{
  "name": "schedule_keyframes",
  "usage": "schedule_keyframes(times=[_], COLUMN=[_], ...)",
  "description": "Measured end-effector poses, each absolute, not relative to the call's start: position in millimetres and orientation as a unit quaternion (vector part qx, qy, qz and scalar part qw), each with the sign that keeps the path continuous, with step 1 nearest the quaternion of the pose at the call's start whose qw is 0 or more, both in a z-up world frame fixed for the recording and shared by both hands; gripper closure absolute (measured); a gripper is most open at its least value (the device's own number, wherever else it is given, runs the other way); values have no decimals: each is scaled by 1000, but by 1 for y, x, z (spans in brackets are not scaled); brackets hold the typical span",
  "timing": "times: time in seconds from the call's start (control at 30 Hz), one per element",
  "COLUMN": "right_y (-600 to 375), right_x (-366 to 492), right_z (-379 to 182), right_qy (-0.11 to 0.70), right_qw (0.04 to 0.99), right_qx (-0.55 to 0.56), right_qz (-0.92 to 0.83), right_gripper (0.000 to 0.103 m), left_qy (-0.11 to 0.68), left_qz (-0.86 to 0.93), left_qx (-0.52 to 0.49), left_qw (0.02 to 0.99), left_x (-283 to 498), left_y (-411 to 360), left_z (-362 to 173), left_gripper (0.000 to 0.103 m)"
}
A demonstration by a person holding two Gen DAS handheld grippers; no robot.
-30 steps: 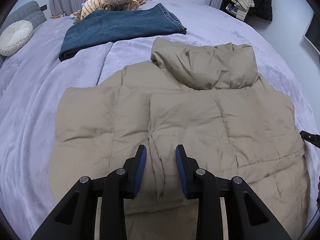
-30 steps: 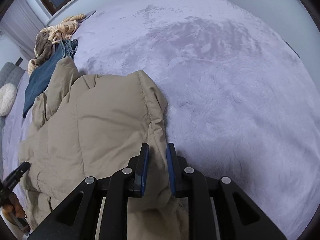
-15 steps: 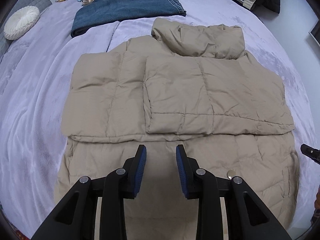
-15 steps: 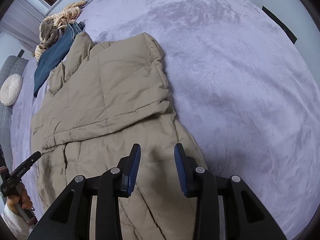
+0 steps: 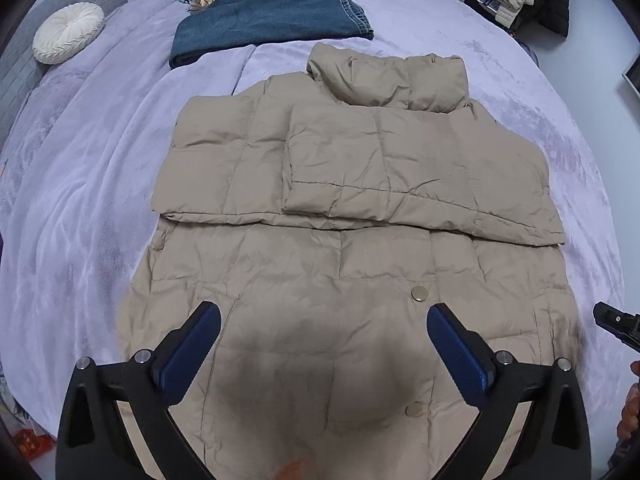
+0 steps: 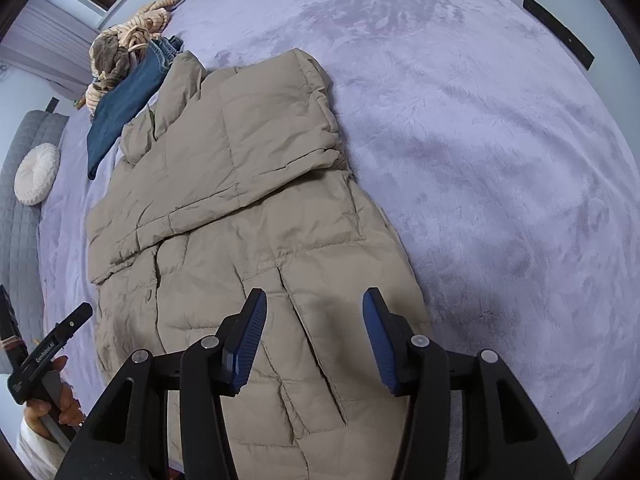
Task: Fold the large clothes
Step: 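Release the jacket and smooth the folded side with the right tool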
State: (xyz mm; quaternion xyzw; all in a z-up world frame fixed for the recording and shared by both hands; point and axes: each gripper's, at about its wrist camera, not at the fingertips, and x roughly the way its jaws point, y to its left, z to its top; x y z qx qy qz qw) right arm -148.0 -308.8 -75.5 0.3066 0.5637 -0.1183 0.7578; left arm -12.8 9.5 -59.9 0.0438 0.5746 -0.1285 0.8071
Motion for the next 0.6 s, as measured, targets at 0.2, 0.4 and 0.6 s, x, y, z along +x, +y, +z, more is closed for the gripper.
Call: schedule_keyframes(times=[0.2, 0.4, 0.6], right_y=[-301, -288, -269], right_x=[-156, -166, -176], right_z=[-73, -73, -75], right_qy=[562, 564, 566], right_qw=[760, 757, 753], right_qx=[312, 321, 326], right_qz=[-92, -77, -79], right_gripper=[31, 19, 16], left_qy=[580, 594, 596], left_qz=[-106, -99, -103], left_qx=[33, 17, 16], left_qw=[807, 799, 796], left_x=[-37, -57, -72], left_y=[15, 29, 48], left_z=[-55, -58, -63], left_gripper=[0, 0, 0])
